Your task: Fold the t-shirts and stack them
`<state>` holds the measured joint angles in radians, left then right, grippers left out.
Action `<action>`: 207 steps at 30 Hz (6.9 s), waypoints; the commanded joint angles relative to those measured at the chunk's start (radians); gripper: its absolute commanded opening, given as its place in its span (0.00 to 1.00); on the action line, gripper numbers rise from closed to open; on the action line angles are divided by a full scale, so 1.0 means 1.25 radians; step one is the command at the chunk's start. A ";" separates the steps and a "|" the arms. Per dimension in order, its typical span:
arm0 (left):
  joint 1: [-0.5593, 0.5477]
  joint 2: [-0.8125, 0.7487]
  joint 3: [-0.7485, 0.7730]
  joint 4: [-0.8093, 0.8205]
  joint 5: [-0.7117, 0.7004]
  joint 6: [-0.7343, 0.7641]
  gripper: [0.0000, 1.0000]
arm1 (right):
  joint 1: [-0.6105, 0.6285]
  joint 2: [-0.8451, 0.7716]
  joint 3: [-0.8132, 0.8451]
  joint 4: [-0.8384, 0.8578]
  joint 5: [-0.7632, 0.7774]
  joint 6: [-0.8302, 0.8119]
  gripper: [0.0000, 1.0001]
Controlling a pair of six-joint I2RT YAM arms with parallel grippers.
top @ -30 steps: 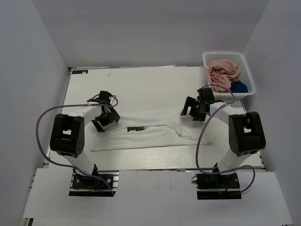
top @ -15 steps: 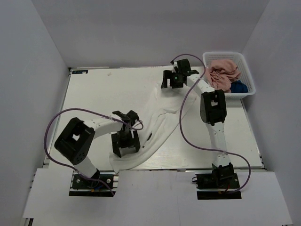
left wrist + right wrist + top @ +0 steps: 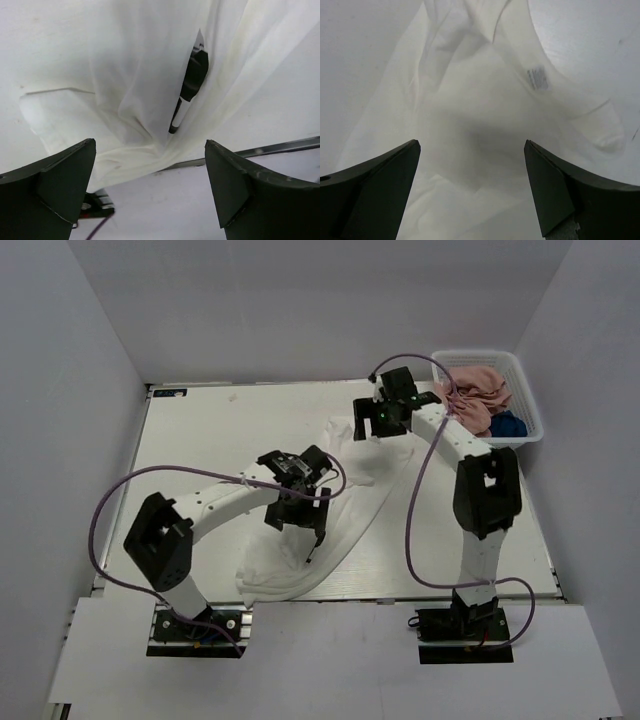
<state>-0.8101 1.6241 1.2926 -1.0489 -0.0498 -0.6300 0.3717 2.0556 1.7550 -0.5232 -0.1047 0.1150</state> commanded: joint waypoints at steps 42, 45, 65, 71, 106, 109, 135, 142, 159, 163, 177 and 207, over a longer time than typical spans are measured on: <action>0.016 0.209 0.308 0.120 -0.070 0.050 0.99 | -0.084 0.233 0.382 0.144 -0.159 0.049 0.90; 0.026 0.046 0.116 0.182 -0.067 -0.003 0.99 | -0.072 0.097 0.226 0.139 -0.141 0.082 0.90; 0.103 -0.083 -0.427 0.435 0.084 -0.100 0.65 | 0.263 -0.767 -0.904 0.044 -0.108 0.432 0.90; 0.096 -0.091 -0.467 0.455 0.133 -0.107 0.15 | 0.336 -0.717 -0.958 0.090 -0.160 0.492 0.90; 0.079 -0.273 -0.477 0.396 0.202 -0.111 0.00 | 0.428 -0.630 -0.896 0.049 -0.040 0.523 0.00; 0.086 -0.253 -0.384 0.341 0.149 -0.095 0.00 | 0.422 -0.637 -0.822 0.012 0.061 0.513 0.00; 0.225 0.389 0.533 0.142 -0.050 0.013 0.00 | 0.102 -0.313 -0.377 0.113 0.227 0.270 0.00; 0.239 0.433 0.575 0.179 -0.067 0.022 0.00 | 0.059 -0.254 -0.330 0.145 0.218 0.236 0.00; 0.279 0.560 0.667 0.305 -0.013 0.140 0.62 | -0.036 -0.055 -0.246 0.251 0.024 0.177 0.34; 0.286 0.531 0.668 0.295 -0.013 0.157 1.00 | -0.046 -0.080 -0.249 0.258 -0.041 0.177 0.90; 0.279 0.182 0.076 0.386 0.048 0.110 1.00 | -0.040 -0.347 -0.656 0.347 -0.225 0.248 0.90; 0.263 -0.067 -0.248 0.551 0.402 0.079 0.00 | -0.029 -0.532 -0.848 0.289 -0.299 0.241 0.00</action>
<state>-0.4652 1.7424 1.0328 -0.3840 0.3573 -0.5240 0.3229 1.4696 0.6651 -0.0174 -0.4431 0.4858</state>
